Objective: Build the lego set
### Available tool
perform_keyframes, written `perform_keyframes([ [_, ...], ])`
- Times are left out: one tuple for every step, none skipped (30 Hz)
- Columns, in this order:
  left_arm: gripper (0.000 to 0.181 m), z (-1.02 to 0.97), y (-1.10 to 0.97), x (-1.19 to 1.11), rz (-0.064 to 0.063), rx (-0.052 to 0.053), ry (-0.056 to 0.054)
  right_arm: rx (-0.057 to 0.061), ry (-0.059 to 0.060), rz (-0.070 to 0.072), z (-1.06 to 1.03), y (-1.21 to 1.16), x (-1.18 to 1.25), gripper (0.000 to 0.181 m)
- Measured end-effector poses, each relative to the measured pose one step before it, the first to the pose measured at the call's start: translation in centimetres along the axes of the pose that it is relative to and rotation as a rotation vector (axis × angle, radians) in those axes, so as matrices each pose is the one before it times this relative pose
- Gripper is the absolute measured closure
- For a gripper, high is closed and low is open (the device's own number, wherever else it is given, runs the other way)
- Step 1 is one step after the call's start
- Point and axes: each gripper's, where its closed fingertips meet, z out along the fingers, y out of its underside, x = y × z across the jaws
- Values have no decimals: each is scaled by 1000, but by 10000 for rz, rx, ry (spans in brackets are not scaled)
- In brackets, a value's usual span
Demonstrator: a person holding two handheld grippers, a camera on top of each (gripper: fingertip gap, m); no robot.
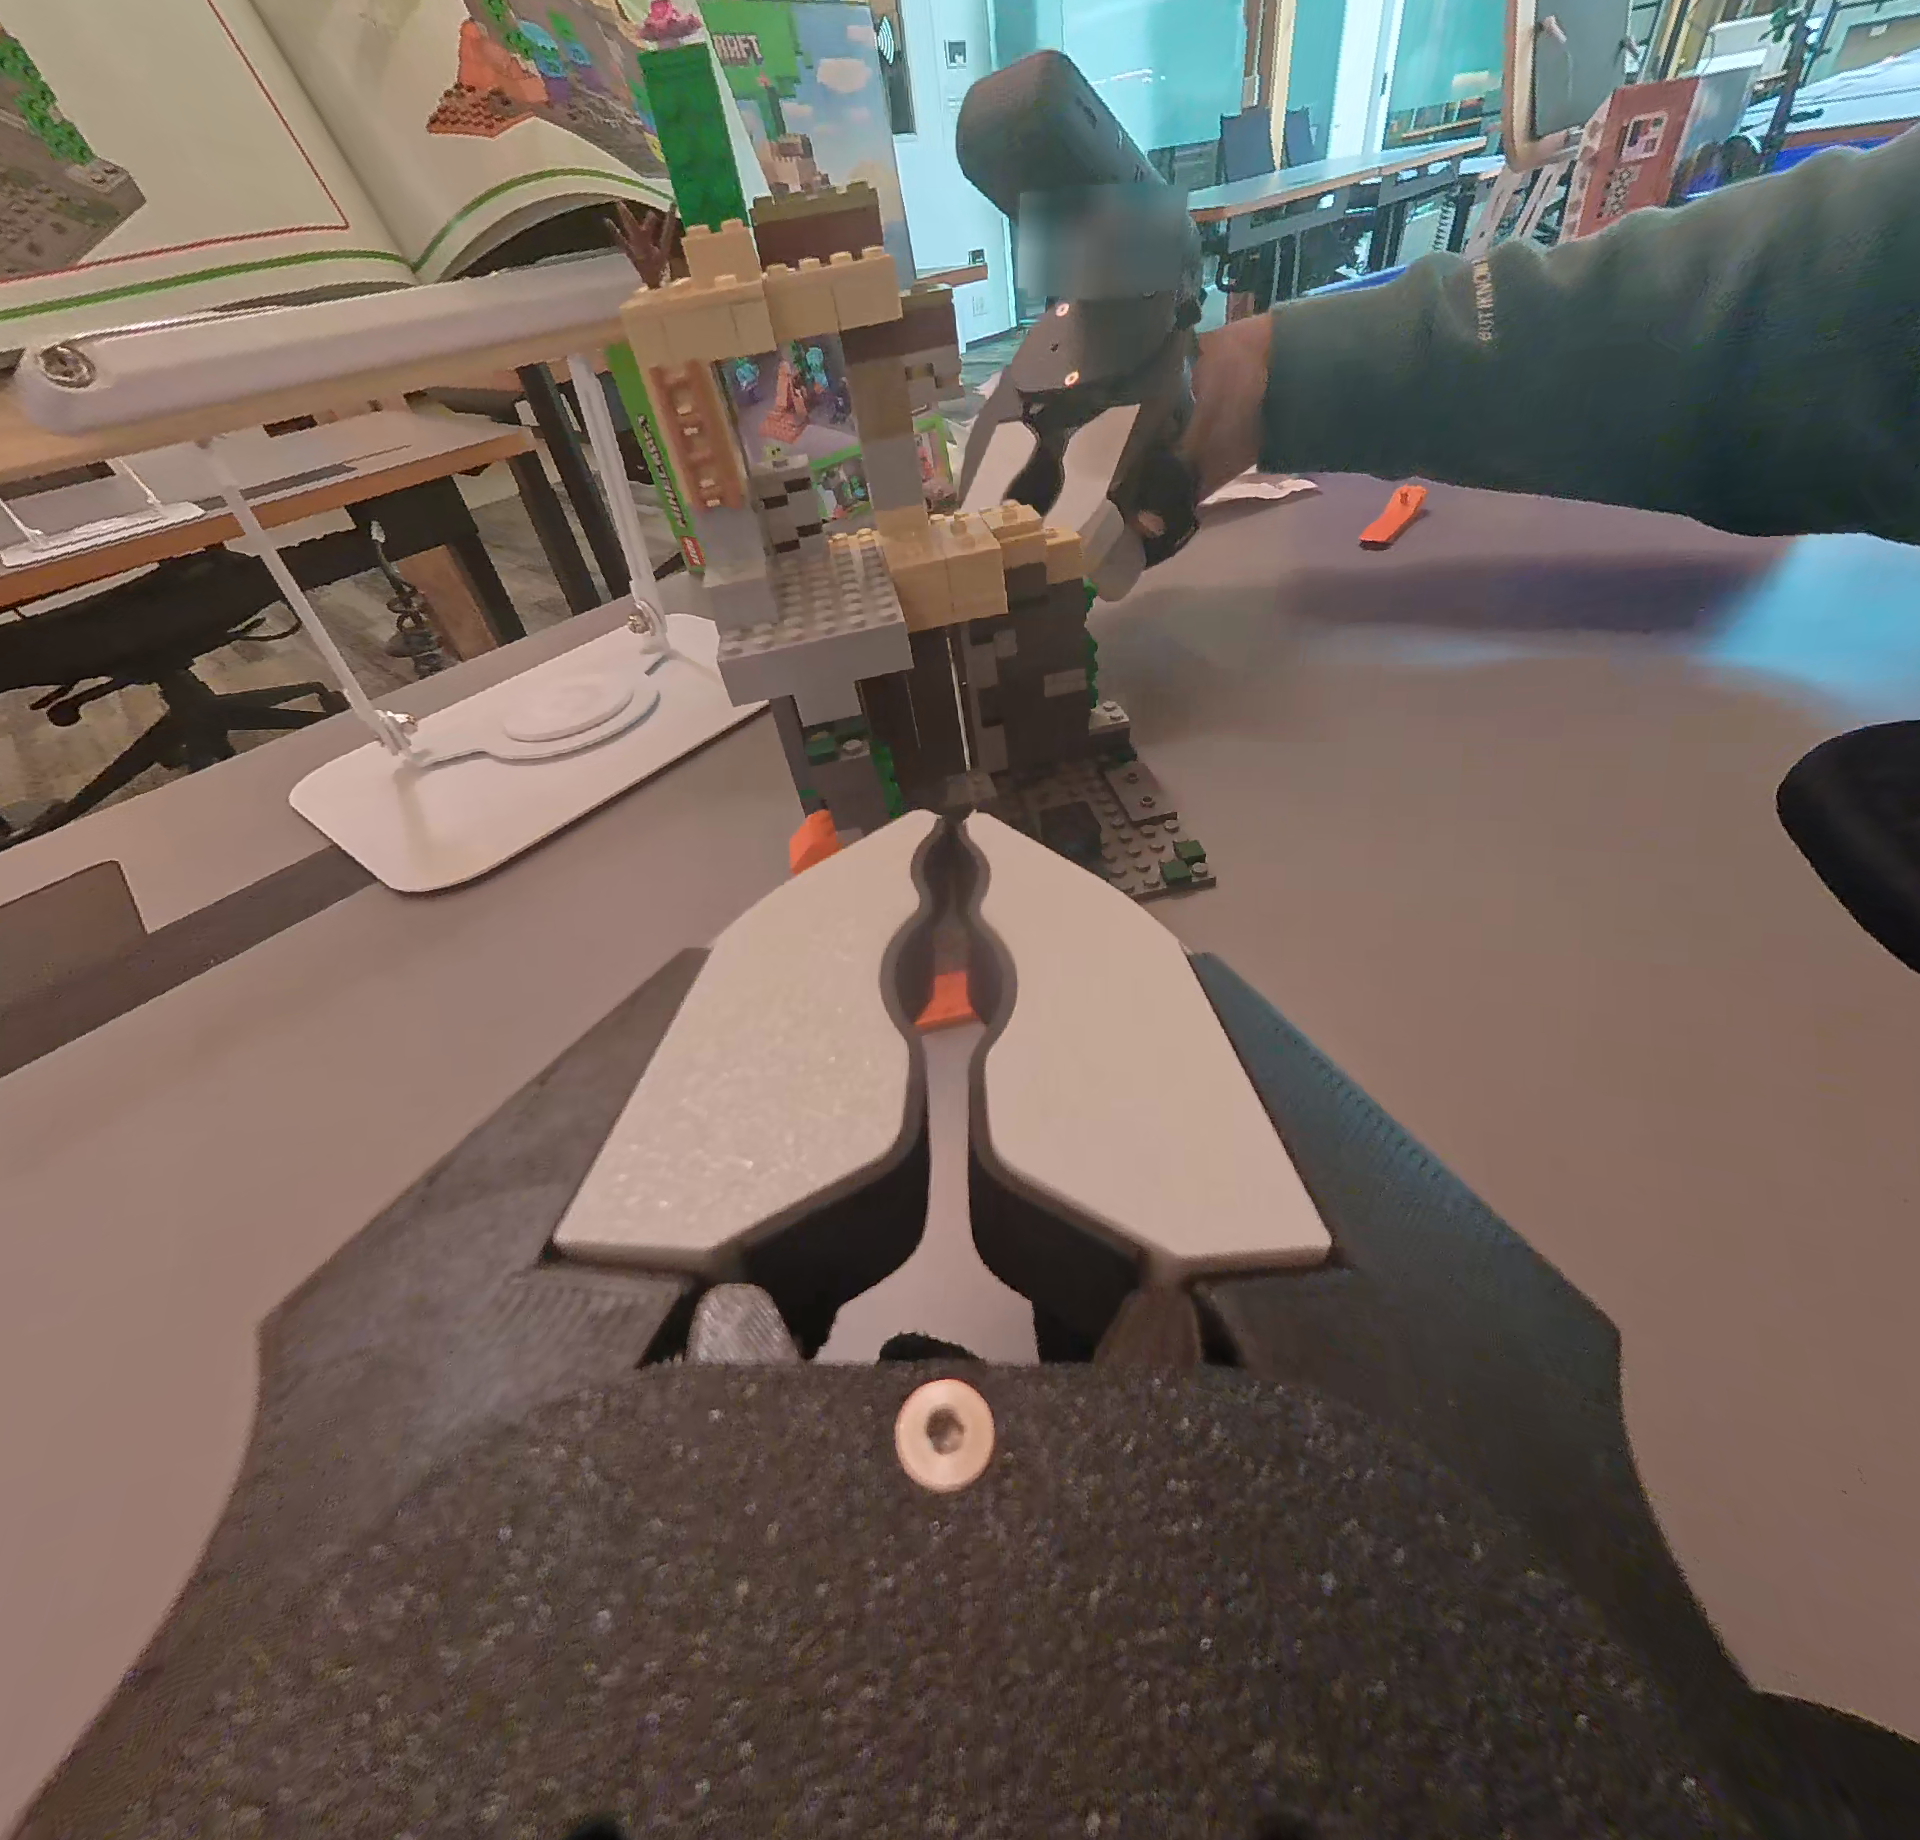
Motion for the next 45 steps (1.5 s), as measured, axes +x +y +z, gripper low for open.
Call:
perform_keyframes([
  [181,-10,-12,-11,16,1,-14,-5,6,-2,131,72,-154,159],
  [181,-18,-24,-12,21,2,-16,27,-33,11,128,-2,-209,160],
  [181,-15,-23,11,22,8,-9,35,-20,16,131,-24,-175,160],
  [181,-4,-2,20,17,-1,4,24,-7,-6,126,-19,-173,160],
  [181,5,5,19,14,-8,0,26,-31,-11,133,-36,-208,160],
  [181,9,3,6,13,-5,0,23,-11,-2,131,-46,-178,161],
  [181,3,4,10,7,-4,6,10,45,-21,124,-6,-92,163],
  [181,-3,-12,15,3,0,3,33,26,-24,104,-13,-104,163],
  [181,-4,-6,4,6,5,2,42,-19,17,96,-33,-164,163],
  [181,-7,-1,3,5,1,0,21,-48,27,103,2,-183,163],
  [181,3,16,19,-1,-6,7,11,-12,7,99,29,-142,163],
  [181,-4,7,-5,3,-5,-2,-4,80,-14,75,32,-1,163],
  [181,-5,-17,-19,12,5,-11,-13,96,-18,17,50,41,163],
  [181,-12,-6,7,5,4,-2,-25,118,18,-86,60,92,162],
  [181,-3,5,-2,-2,-4,-3,-9,129,43,-208,53,106,162],
  [181,-9,7,-27,2,-4,-13,46,123,64,-316,3,33,161],
  [181,-19,-15,-17,4,6,-13,24,134,81,-350,30,-46,158],
  [181,-20,-23,-16,1,13,-9,-78,191,95,-338,145,-114,153],
  [181,-9,-7,-8,-3,7,-6,-145,216,101,-289,249,-254,145],
  [181,-3,18,2,-3,-6,-1,-106,249,85,-247,221,-353,137],
  [181,10,13,-22,-8,-1,-7,-43,339,45,-182,150,-368,130],
  [181,8,17,-2,-17,-4,4,28,401,77,-36,-19,-403,119],
  [181,5,13,1,-25,0,8,56,373,138,148,-154,-509,112],
  [181,9,-3,-15,-22,14,3,52,474,168,317,-236,-413,110],
  [181,18,8,-14,-29,5,10,104,522,192,416,-330,-337,109],
  [181,19,16,9,-35,-3,18,112,479,188,474,-303,-345,110],
  [181,14,-2,3,-25,3,15,125,399,172,458,-284,-338,110],
  [181,4,-20,10,-4,8,7,132,389,200,414,-224,-164,113],
  [181,-29,-21,24,14,8,-3,130,353,151,338,-205,-3,117],
  [181,-38,-47,12,27,12,-19,117,341,21,262,-158,153,123],
  [181,-63,-66,4,38,20,-26,47,367,-131,200,-53,364,129],
  [181,-73,-60,56,9,-9,0,13,181,-192,188,-11,250,133],
  [181,-51,49,114,-65,-112,47,39,-52,-90,126,-73,24,140],
  [181,-37,68,75,-92,-126,26,-5,-103,-23,85,-50,69,148],
  [181,-14,-3,-29,-37,-46,-40,-44,-98,-127,50,-8,153,155],
  [181,-18,-36,-80,51,18,-79,-54,-103,-249,21,27,212,157],
  [181,-13,-53,-79,99,37,-68,-72,-88,-207,32,60,269,158],
  [181,8,-24,-29,95,34,-43,-51,-167,-199,37,15,225,158],
  [181,20,-3,-7,59,9,-26,-3,-260,-237,51,-6,138,158],
  [181,36,22,43,2,-25,18,-10,-260,-235,65,-2,172,158],
  [181,33,18,65,-58,-33,37,-7,-273,-234,80,-8,183,158],
  [181,36,14,52,-75,-26,45,-12,-270,-140,110,-35,198,158],
  [181,21,35,28,-81,-33,34,-11,-280,-62,138,-51,177,159],
  [181,14,46,-32,-78,-30,11,-24,-212,34,181,-63,215,160],
  [181,1,23,-77,-72,-17,-12,-18,-140,81,187,-88,228,161],
])
